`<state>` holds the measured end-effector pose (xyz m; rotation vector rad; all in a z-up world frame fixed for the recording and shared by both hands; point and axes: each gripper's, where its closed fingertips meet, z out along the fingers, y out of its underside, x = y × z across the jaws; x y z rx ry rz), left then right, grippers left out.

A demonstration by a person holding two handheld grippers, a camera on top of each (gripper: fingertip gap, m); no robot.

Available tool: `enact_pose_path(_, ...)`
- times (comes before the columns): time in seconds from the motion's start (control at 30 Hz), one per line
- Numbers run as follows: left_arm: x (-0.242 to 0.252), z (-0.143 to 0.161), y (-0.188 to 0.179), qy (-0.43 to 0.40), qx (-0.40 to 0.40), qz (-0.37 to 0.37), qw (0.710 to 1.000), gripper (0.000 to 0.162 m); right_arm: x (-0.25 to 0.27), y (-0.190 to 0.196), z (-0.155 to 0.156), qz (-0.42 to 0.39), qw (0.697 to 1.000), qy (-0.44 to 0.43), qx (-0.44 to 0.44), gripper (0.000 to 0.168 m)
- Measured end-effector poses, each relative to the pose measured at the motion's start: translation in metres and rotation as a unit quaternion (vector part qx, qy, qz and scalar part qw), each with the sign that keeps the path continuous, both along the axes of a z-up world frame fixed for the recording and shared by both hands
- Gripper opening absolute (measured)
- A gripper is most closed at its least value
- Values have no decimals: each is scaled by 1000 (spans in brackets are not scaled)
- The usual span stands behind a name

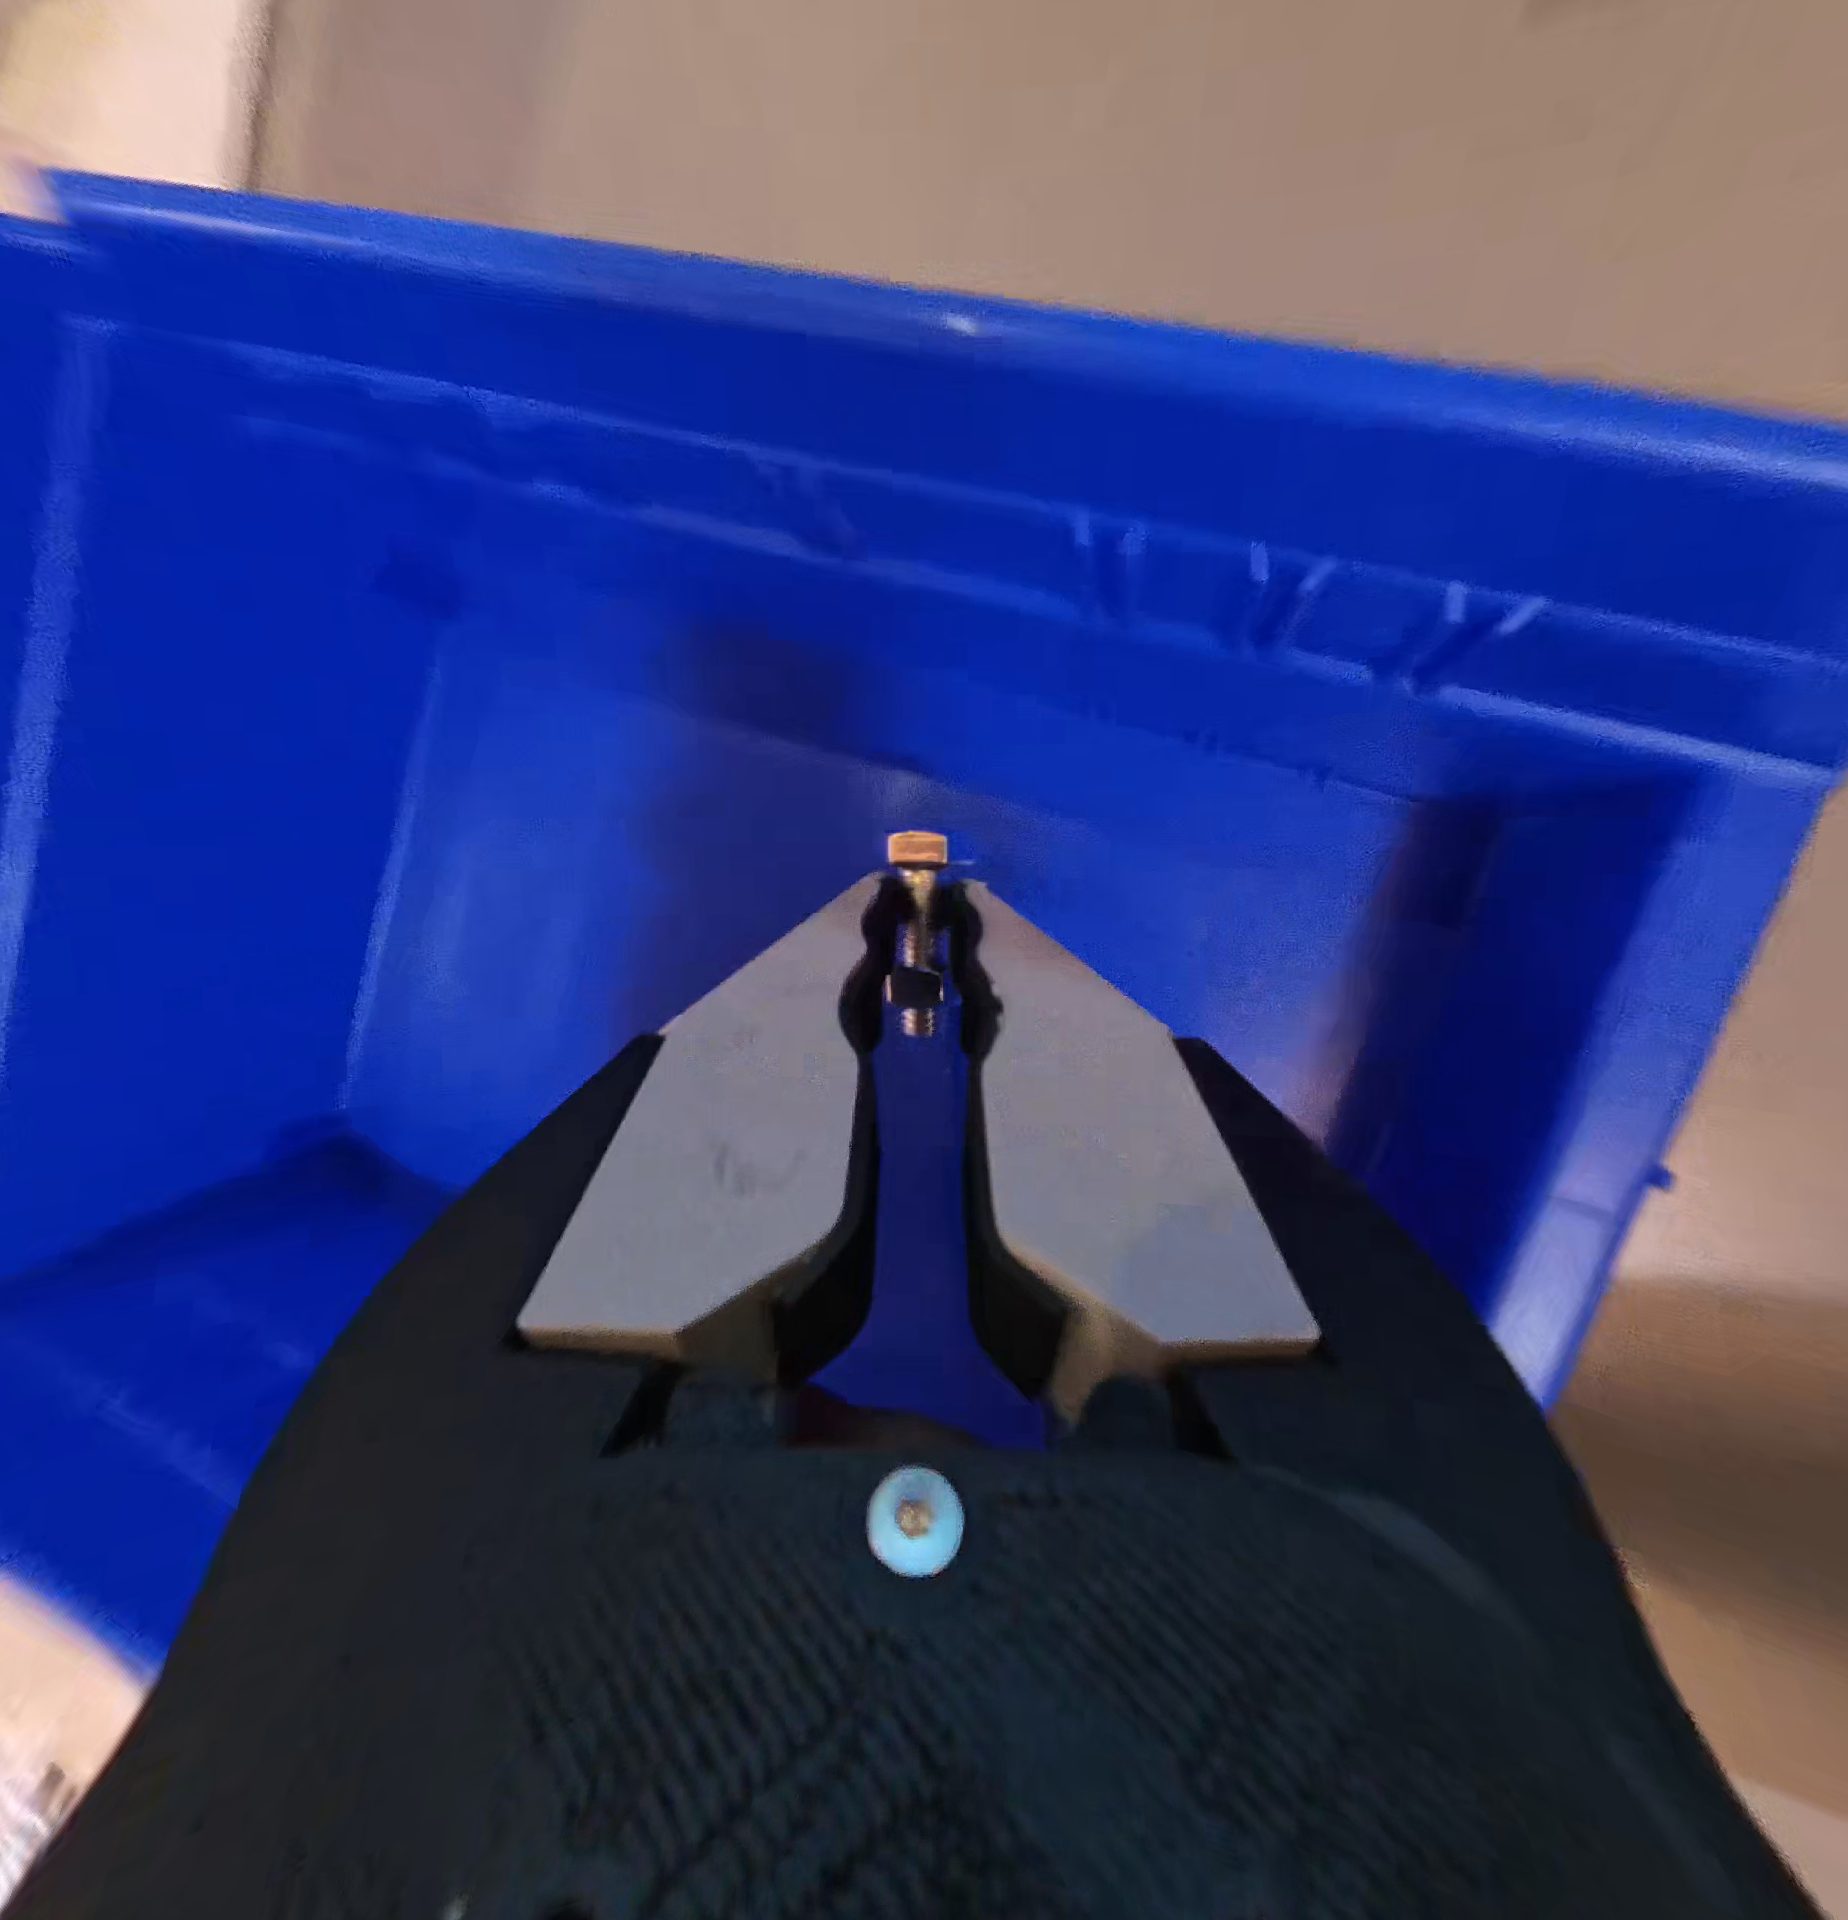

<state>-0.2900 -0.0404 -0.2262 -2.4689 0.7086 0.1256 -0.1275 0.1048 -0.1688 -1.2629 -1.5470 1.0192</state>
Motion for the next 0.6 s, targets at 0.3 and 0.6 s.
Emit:
enact_pose_path(0.3,91,157,18,-133,327,-33,935,8,15,-46,44,124,984,77,-100,23)
enact_pose_path(0.6,189,133,84,-19,380,-64,922,7,36,-52,77,197,952,116,-204,27)
